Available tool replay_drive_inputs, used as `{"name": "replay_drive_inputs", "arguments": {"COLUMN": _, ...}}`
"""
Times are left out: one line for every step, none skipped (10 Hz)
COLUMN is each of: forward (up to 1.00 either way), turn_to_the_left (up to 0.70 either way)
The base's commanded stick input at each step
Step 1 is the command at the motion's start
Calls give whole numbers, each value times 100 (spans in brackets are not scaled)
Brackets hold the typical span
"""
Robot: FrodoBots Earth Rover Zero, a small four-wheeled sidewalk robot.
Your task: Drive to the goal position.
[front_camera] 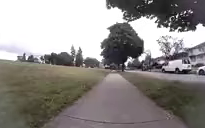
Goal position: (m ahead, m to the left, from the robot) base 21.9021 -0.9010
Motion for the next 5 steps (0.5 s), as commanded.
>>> {"name": "replay_drive_inputs", "arguments": {"forward": 70, "turn_to_the_left": 0}}
{"name": "replay_drive_inputs", "arguments": {"forward": 70, "turn_to_the_left": 0}}
{"name": "replay_drive_inputs", "arguments": {"forward": 70, "turn_to_the_left": 0}}
{"name": "replay_drive_inputs", "arguments": {"forward": 70, "turn_to_the_left": 0}}
{"name": "replay_drive_inputs", "arguments": {"forward": 70, "turn_to_the_left": 0}}
